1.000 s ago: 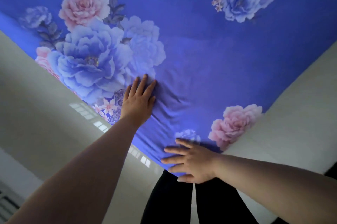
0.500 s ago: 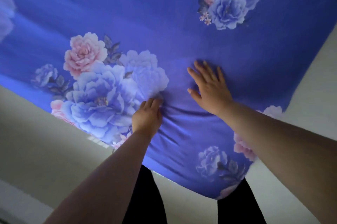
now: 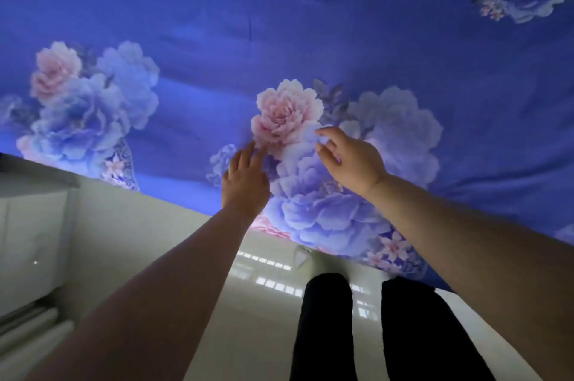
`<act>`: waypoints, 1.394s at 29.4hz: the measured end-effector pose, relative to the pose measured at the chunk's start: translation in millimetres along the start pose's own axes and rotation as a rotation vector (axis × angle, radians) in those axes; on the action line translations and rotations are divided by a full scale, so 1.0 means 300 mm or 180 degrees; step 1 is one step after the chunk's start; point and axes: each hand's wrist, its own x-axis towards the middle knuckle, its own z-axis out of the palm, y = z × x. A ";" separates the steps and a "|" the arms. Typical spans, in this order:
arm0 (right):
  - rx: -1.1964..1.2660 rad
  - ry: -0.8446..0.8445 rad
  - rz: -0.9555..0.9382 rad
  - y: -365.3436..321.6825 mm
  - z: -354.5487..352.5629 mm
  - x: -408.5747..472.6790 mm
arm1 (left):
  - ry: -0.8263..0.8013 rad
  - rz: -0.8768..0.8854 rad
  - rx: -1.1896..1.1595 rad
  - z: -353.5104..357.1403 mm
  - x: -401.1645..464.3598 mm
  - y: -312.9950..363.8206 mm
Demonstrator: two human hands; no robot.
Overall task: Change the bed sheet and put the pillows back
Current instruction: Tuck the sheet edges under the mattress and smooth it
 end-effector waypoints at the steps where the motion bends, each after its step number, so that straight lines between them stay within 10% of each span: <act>1: -0.0060 -0.0119 -0.0056 -0.019 0.009 0.060 | -0.0109 -0.0015 0.0107 -0.011 0.013 -0.042; 9: -0.1620 -0.0584 0.0410 -0.010 -0.011 0.591 | -0.1567 -0.0178 0.0161 -0.049 0.316 -0.093; 27: -0.2182 -0.0675 0.0482 0.028 0.126 0.659 | -0.1617 -0.0280 0.0240 -0.036 0.333 -0.093; 35: -0.1492 -0.0699 -0.2068 -0.097 0.423 0.187 | 0.0623 0.0331 0.0156 -0.179 0.578 -0.167; 41: -0.0624 -0.1051 -0.2201 -0.083 0.404 0.189 | 0.0084 -0.0073 0.0414 0.030 0.407 -0.295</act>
